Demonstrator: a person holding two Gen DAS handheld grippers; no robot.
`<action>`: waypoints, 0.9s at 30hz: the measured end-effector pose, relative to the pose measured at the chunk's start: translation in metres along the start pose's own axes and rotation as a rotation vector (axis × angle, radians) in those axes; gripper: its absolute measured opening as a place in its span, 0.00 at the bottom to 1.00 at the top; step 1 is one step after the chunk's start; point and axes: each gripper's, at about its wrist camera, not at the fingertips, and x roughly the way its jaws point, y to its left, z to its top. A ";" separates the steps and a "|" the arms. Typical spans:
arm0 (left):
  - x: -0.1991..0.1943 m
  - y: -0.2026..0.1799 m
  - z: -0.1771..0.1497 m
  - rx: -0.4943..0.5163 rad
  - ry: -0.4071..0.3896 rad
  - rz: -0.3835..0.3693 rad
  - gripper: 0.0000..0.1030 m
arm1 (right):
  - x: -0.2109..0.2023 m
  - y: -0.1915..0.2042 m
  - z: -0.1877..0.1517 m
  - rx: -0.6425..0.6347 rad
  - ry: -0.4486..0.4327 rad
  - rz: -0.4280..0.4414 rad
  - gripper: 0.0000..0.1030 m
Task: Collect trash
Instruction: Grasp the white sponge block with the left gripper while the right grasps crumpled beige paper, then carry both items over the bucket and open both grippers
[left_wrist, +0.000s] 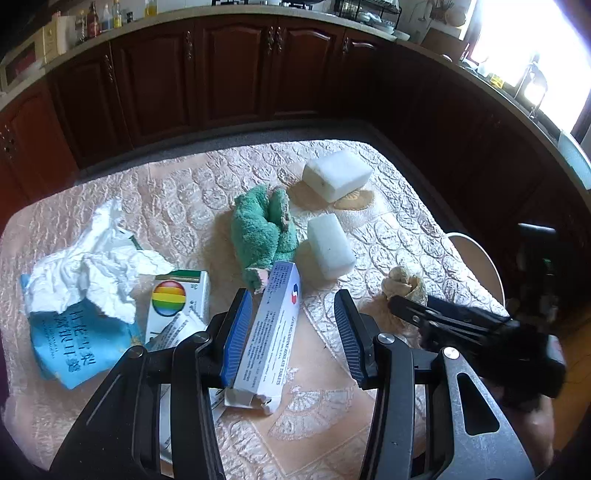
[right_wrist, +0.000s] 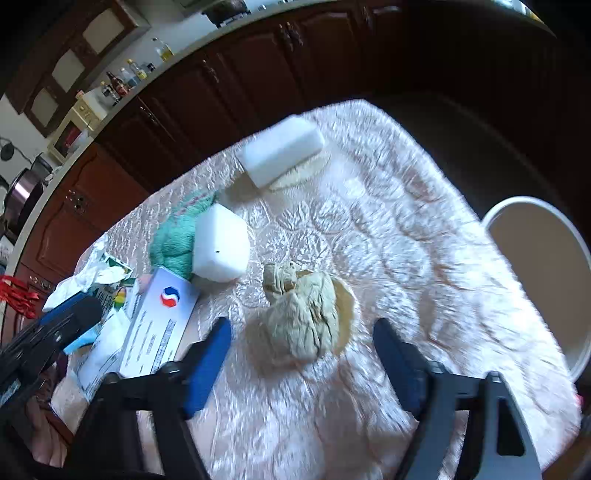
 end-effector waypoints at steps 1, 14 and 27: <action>0.002 -0.001 0.000 -0.002 0.004 -0.003 0.43 | 0.006 -0.002 0.001 0.007 0.014 0.015 0.42; 0.084 -0.044 0.036 0.001 0.112 0.016 0.43 | -0.049 -0.046 0.002 0.092 -0.109 0.083 0.30; 0.081 -0.057 0.036 0.029 0.102 -0.046 0.21 | -0.075 -0.066 -0.011 0.130 -0.156 0.115 0.30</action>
